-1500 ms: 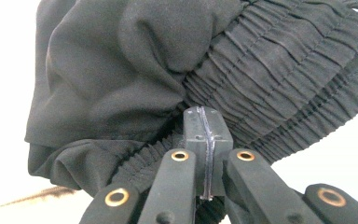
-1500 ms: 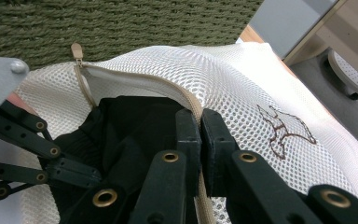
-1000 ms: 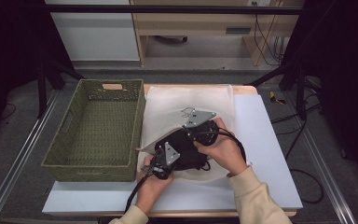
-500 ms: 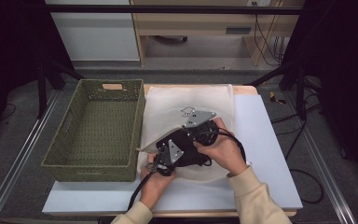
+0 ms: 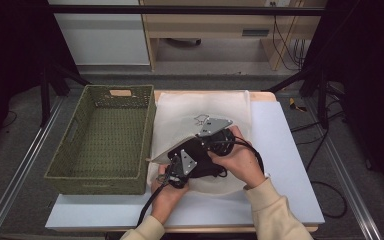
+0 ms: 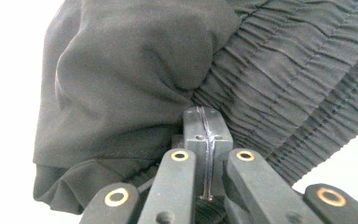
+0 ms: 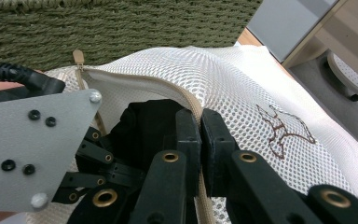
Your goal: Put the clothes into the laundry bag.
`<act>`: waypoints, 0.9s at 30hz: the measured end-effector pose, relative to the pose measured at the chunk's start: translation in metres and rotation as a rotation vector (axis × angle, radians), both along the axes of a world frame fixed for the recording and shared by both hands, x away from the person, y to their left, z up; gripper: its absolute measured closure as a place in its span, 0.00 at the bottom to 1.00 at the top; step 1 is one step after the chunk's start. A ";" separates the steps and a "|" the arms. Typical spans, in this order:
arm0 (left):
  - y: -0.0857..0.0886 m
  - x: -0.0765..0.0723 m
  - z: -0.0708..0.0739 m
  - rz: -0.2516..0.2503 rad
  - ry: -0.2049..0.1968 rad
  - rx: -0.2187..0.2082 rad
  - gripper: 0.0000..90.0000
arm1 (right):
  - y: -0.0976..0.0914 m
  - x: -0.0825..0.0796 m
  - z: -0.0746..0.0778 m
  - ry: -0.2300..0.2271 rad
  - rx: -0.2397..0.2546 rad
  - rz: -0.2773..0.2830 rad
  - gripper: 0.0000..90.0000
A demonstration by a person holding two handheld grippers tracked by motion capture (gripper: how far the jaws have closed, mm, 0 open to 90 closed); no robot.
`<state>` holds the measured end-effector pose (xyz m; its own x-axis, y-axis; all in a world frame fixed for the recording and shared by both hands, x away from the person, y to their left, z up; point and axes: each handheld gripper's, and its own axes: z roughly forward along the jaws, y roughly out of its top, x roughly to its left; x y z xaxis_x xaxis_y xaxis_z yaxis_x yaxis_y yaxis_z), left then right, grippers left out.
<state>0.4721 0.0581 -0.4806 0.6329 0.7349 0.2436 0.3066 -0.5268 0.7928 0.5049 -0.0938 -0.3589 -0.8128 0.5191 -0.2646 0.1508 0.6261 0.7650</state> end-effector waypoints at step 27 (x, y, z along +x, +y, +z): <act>-0.004 0.008 -0.003 0.025 -0.035 -0.011 1.00 | 0.000 0.000 0.001 0.001 0.002 0.000 0.97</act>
